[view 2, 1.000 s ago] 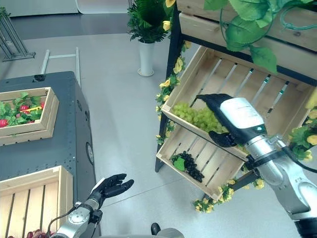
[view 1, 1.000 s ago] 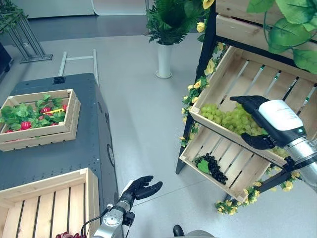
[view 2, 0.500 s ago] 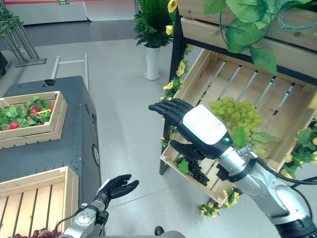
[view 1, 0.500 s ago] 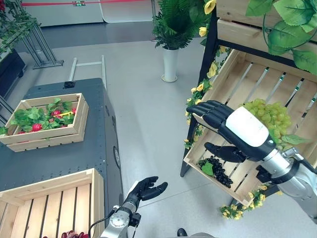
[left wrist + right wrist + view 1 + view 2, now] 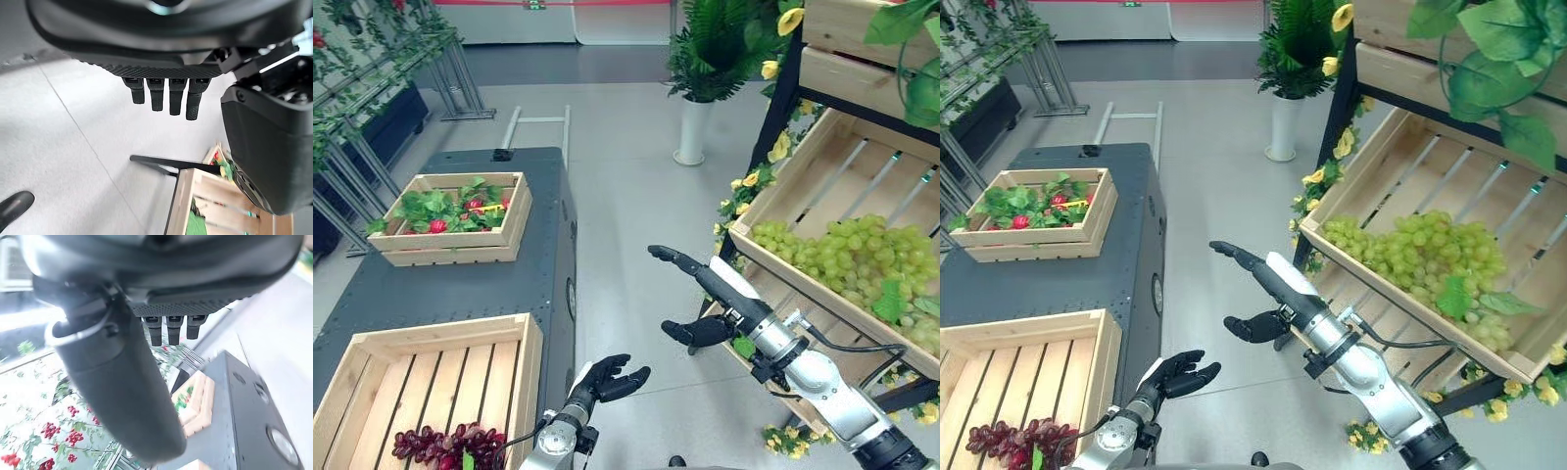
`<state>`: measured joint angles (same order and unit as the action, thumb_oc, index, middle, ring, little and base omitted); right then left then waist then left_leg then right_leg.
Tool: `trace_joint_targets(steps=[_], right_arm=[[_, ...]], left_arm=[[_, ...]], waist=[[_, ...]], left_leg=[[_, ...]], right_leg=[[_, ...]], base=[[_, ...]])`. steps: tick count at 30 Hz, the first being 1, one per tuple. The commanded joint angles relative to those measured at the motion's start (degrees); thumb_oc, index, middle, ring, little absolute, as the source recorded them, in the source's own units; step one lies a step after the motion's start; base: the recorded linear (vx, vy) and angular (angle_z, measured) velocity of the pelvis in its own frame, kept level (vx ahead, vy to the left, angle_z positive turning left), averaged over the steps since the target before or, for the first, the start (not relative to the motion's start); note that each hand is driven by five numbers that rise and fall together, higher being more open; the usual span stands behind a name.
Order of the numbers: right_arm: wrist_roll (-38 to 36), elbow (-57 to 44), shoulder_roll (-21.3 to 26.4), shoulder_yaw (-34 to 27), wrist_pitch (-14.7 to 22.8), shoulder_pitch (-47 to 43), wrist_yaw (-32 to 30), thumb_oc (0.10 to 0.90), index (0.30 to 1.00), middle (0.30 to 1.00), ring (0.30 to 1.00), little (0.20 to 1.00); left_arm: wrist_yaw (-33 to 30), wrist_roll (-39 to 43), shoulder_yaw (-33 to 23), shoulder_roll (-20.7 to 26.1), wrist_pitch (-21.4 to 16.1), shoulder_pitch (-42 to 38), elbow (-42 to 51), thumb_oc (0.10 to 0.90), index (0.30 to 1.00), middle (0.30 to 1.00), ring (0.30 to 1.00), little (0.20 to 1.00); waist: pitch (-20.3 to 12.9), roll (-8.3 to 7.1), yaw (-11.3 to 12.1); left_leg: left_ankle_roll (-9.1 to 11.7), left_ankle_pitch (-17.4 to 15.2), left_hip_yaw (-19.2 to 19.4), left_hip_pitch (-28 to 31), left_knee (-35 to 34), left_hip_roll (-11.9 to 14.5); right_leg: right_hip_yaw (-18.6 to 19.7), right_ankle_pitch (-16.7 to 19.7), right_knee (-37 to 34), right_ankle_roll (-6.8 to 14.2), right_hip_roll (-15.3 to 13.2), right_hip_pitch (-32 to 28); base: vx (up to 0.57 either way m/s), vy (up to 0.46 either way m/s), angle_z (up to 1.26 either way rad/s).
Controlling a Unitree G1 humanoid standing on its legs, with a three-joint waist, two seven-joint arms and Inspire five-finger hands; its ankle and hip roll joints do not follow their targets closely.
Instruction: Pick up the fruits from the basket on one side to the basket on the other side
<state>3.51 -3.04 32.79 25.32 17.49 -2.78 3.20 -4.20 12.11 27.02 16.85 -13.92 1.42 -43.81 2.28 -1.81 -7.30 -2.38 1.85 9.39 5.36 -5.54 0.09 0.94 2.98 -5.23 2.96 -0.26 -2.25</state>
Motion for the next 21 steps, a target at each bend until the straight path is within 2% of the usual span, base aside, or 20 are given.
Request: trace_joint_targets(steps=[1,14,18,21], right_arm=[[-4.3,-1.2,-2.6,0.8,2.0,-6.5,-2.6,0.8,0.9,0.9,0.9,0.9],[-3.5,5.5,-4.7,5.5,0.8,-6.6,-7.0,0.8,0.9,0.9,0.9,0.9],[-9.3,9.0,-5.5,5.6,0.0,-5.1,-7.4,0.8,0.9,0.9,0.9,0.9],[-10.6,13.6,-7.0,5.6,2.6,-3.7,-7.7,0.8,0.9,0.9,0.9,0.9]], left_arm=[[-1.9,0.4,0.8,0.8,-2.7,-6.3,3.3,0.8,0.9,0.9,0.9,0.9],[-6.8,-2.5,-0.3,1.9,-3.0,-5.9,4.8,0.8,0.9,0.9,0.9,0.9],[-6.8,-2.3,-1.9,2.9,-5.5,-4.9,5.9,0.8,0.9,0.9,0.9,0.9],[-7.1,-0.4,-3.4,3.8,-6.9,-4.7,9.1,0.8,0.9,0.9,0.9,0.9]], waist=[[0.6,0.29,2.0],[2.1,0.49,4.9],[2.2,0.53,5.9],[2.9,0.95,6.7]], left_leg=[[0.6,-6.7,-2.9,0.7,0.5,-1.4],[0.4,-6.1,-5.2,0.4,0.5,-2.0],[0.5,-5.8,-6.2,0.3,0.5,-2.1],[0.4,-5.4,-6.9,-0.3,0.5,-2.2]], right_leg=[[-1.6,-1.8,0.2,2.0,0.4,-1.6],[-4.6,-3.0,0.3,1.2,-0.3,-2.7],[-5.7,-3.4,0.5,1.0,-0.5,-2.9],[-6.2,-3.7,1.0,0.7,-0.7,-2.5]], base=[[-0.01,-0.023,0.11],[-0.01,-0.032,0.13],[0.02,-0.051,0.16],[-0.01,-0.035,0.15]])
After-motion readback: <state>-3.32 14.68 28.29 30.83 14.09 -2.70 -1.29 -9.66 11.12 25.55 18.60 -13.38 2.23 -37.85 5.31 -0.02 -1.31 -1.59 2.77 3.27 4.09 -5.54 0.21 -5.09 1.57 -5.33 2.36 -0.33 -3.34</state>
